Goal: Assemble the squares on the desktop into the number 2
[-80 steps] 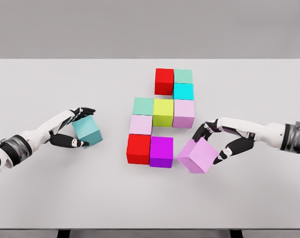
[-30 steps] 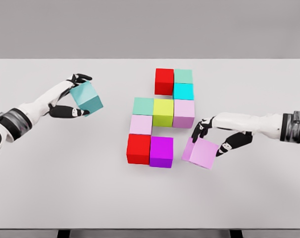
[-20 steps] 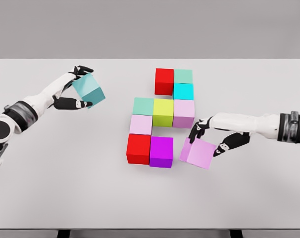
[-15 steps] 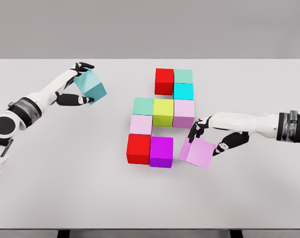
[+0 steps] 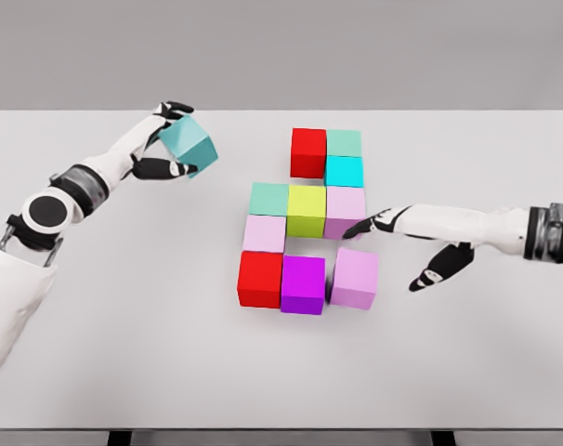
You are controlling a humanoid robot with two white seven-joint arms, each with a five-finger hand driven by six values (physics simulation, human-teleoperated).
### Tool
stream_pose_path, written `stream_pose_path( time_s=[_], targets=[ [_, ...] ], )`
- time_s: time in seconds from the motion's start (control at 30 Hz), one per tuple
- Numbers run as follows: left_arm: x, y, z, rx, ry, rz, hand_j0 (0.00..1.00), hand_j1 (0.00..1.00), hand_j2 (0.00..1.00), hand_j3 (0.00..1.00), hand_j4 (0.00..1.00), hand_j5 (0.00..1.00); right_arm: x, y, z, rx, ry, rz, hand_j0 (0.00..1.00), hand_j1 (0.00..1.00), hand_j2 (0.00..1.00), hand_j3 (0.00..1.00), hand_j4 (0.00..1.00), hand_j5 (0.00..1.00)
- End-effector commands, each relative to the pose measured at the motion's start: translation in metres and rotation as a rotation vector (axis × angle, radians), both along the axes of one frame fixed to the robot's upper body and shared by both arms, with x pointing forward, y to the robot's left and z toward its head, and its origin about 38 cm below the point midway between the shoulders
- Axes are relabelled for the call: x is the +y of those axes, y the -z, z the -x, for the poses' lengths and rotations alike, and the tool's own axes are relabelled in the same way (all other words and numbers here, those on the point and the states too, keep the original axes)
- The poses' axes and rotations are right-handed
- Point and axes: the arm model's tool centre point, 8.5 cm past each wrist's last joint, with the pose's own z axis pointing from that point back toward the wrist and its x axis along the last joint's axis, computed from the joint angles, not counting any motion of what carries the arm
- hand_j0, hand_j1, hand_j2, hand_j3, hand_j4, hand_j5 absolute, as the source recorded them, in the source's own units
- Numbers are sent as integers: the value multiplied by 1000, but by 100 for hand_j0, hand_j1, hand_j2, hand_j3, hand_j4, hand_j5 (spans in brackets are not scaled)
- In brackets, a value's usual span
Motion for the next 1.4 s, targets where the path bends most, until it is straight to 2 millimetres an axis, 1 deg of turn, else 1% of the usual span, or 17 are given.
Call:
stream_pose_path(
  time_s=[0.0, 0.03, 0.07, 0.1, 0.17, 0.2, 0.23, 0.37, 0.43, 0.5, 0.63, 0.7, 0.9, 1.03, 1.2, 1.23, 1.37],
  targets=[
    [-3, 11, -2, 31, -14, 8, 40, 40, 40, 40, 40, 40, -7, -14, -4, -27, 21, -20, 100, 100, 100, 100, 100, 100],
    [-3, 9, -5, 30, -17, 10, 40, 40, 40, 40, 40, 40, -12, -19, -5, -23, 34, -34, 100, 100, 100, 100, 100, 100],
    [-3, 11, -6, 36, -22, 11, 40, 40, 40, 40, 40, 40, -19, -20, -5, -3, 55, -46, 100, 100, 100, 100, 100, 100],
    [-2, 10, -8, 35, -24, 10, 40, 40, 40, 40, 40, 40, -20, -19, -5, 6, 59, -53, 100, 100, 100, 100, 100, 100],
    [-8, 12, -16, 46, -31, 31, 39, 39, 39, 39, 39, 39, -33, 6, -7, 120, 126, -79, 100, 100, 100, 100, 100, 100],
    [-9, 15, -17, 55, -35, 38, 39, 39, 39, 39, 39, 39, -33, 14, -6, 152, 136, -77, 100, 100, 100, 100, 100, 100],
    [-11, 17, -19, 62, -37, 43, 39, 39, 39, 39, 39, 39, -34, 17, -5, 163, 140, -76, 100, 100, 100, 100, 100, 100],
    [-21, 26, -30, 96, -50, 69, 39, 39, 39, 39, 39, 39, -42, 41, -3, 230, 171, -43, 100, 100, 100, 100, 100, 100],
    [-24, 29, -33, 108, -55, 79, 39, 39, 39, 39, 39, 39, -42, 46, 0, 250, 173, -53, 100, 100, 100, 100, 100, 100],
    [-25, 27, -35, 107, -56, 82, 39, 39, 39, 39, 39, 39, -42, 51, 3, 261, 172, -51, 100, 100, 100, 100, 100, 100],
    [-26, 21, -42, 102, -63, 84, 39, 39, 39, 39, 39, 39, -42, 51, 4, 262, 168, -51, 100, 100, 100, 100, 100, 100],
    [-29, 22, -48, 113, -69, 92, 39, 39, 39, 39, 39, 39, -37, 56, 7, 278, 156, -51, 100, 100, 100, 100, 100, 100],
    [-49, 25, -58, 132, -67, 98, 39, 39, 39, 39, 39, 39, -33, 55, 6, 277, 148, -64, 100, 100, 100, 100, 100, 100],
    [-57, 27, -60, 140, -62, 99, 39, 39, 39, 39, 39, 39, -30, 54, 8, 276, 137, -66, 100, 100, 100, 100, 100, 100],
    [-61, 30, -64, 153, -70, 93, 39, 39, 39, 39, 39, 39, -24, 52, 11, 273, 119, -72, 100, 100, 100, 100, 100, 100],
    [-67, 29, -67, 158, -66, 96, 39, 39, 39, 39, 39, 39, -24, 52, 11, 273, 119, -72, 100, 100, 100, 100, 100, 100],
    [-77, 31, -69, 168, -63, 97, 40, 40, 40, 40, 40, 40, -24, 51, 10, 271, 117, -72, 100, 100, 100, 100, 100, 100]
  ],
)
